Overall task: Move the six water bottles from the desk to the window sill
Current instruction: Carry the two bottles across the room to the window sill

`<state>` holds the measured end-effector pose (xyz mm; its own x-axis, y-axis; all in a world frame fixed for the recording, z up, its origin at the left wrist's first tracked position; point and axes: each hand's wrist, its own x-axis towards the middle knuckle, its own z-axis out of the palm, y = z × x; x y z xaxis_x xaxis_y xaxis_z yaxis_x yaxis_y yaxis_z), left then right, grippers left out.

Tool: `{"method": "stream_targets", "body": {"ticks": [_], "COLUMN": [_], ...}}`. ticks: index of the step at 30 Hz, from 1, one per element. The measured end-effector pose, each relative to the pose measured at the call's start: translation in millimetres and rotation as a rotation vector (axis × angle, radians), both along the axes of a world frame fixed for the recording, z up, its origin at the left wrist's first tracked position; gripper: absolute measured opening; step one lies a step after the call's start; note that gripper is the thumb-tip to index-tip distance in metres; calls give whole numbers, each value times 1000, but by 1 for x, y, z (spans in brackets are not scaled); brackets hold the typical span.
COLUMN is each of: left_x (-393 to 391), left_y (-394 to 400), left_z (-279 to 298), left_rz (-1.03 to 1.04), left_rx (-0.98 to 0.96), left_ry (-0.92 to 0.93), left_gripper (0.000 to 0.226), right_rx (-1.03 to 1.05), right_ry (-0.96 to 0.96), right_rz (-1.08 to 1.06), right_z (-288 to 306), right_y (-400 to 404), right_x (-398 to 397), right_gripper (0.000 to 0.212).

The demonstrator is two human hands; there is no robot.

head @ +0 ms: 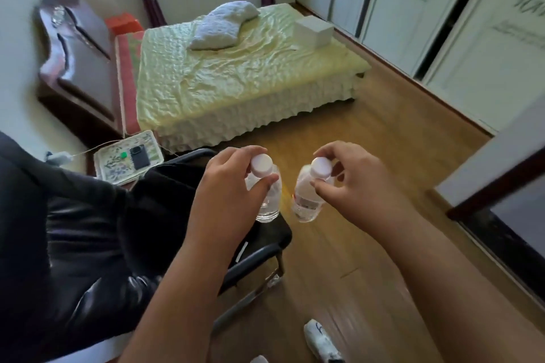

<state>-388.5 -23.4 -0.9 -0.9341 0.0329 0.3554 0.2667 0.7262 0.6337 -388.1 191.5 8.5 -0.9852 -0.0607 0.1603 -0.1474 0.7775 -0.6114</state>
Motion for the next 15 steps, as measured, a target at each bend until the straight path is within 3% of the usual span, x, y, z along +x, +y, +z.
{"method": "stream_targets", "body": {"ticks": [6, 15], "left_x": [-13, -24], "left_y": [55, 151], "left_z": [-9, -6], "left_rz": [-190, -324], "left_rx": [34, 18], "left_ry": [-27, -20], "left_gripper": [37, 35], "right_rx": [1, -8], "right_ry": [-35, -12], "right_rz": [-178, -246], "right_z": [-5, 1], "right_y": [50, 141], "right_x": [31, 38], "right_gripper": [36, 36]}}
